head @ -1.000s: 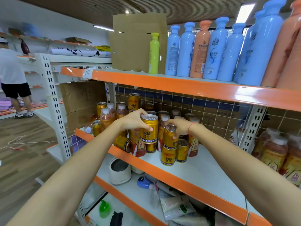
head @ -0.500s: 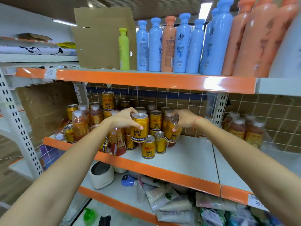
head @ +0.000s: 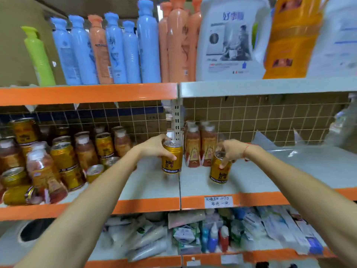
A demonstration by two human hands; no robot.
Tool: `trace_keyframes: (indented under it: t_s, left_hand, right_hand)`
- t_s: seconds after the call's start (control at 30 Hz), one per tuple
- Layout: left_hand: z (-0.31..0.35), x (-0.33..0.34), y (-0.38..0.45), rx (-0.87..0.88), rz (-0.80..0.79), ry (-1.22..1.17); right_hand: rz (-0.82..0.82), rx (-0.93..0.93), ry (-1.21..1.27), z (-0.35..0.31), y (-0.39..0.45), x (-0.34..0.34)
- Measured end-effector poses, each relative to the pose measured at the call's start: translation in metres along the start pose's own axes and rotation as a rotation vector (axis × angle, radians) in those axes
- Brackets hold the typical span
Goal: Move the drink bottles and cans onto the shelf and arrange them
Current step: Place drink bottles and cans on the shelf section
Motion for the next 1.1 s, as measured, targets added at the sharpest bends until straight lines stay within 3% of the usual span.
trace_keyframes:
  t_s: [0.23, 0.47, 0.73, 1.1]
  left_hand:
    - [0.09, 0.111, 0.053, 0.064, -0.048, -0.038]
    - [0.129, 0.181, 0.092, -0.016, -0.002, -0.184]
    - [0.155, 0.209, 0.115, -0.02, 0.082, -0.169]
    - [0.167, 0.237, 0.155, -0.039, 0.045, -0.123]
  right_hand:
    - [0.04, 0.106, -0.013, 0.149, -0.047, -0.015]
    - [0.042, 0.092, 0.004, 0.237, -0.05, -0.022]
    - [0.06, 0.045, 0.061, 0.275, -0.027, -0.02]
    - [0.088, 0.083, 0.1, 0.299, -0.005, -0.014]
Point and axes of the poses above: each hand's wrist, its own y-axis towards the middle knuckle, its own x-axis out of the palm, z = x × y, the point moved 8 cm from there along y, towards the middle knuckle, and after that the axes turned 4 degrees about -x, right-handed, at the moved point
